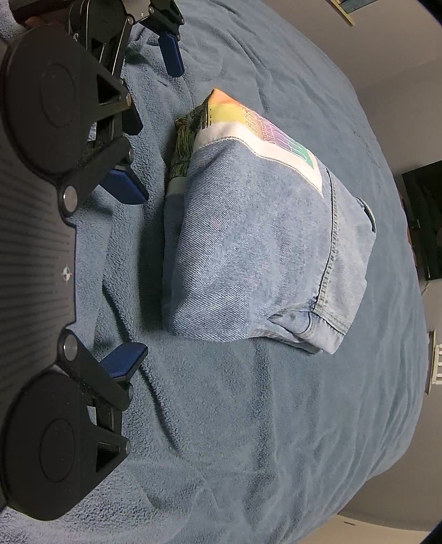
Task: Fold large clothes
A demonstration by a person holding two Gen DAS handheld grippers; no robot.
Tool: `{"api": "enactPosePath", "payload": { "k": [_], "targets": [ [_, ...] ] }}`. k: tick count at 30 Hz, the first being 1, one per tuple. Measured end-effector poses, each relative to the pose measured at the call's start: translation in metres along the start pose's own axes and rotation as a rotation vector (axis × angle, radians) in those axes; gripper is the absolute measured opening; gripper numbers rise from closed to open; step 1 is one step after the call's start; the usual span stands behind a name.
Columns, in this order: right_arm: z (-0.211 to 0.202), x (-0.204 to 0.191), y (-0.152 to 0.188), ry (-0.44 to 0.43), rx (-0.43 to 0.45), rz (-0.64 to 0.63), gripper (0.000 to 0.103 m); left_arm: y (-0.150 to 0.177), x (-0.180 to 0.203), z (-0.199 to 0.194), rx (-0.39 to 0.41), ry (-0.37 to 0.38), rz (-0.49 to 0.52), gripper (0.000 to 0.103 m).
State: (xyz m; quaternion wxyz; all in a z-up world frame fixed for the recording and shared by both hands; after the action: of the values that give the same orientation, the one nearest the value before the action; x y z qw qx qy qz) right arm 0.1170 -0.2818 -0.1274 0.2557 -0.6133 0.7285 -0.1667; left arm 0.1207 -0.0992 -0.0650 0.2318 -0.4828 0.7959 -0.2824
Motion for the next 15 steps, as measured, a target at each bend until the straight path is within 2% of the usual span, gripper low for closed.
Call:
{"api": "enactPosePath", "payload": {
  "k": [15],
  "targets": [
    [0.001,0.0001,0.0004,-0.001,-0.002,0.001,0.09,0.0004,-0.0013,0.0016,-0.006,0.002,-0.003,0.103]
  ]
}}
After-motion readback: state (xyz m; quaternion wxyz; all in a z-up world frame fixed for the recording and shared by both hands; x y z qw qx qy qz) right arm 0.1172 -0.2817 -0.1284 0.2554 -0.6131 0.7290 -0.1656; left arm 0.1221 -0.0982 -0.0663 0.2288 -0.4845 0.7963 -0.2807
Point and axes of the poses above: each gripper's, at about its wrist camera, not at the fingertips, and z roughly the way its jaws point, x to its right, y to its underside, the point moved 3 cm from there along z, roughly the way its jaws point, and after that the axes turned 4 degrees about z, right-handed, at the moved point
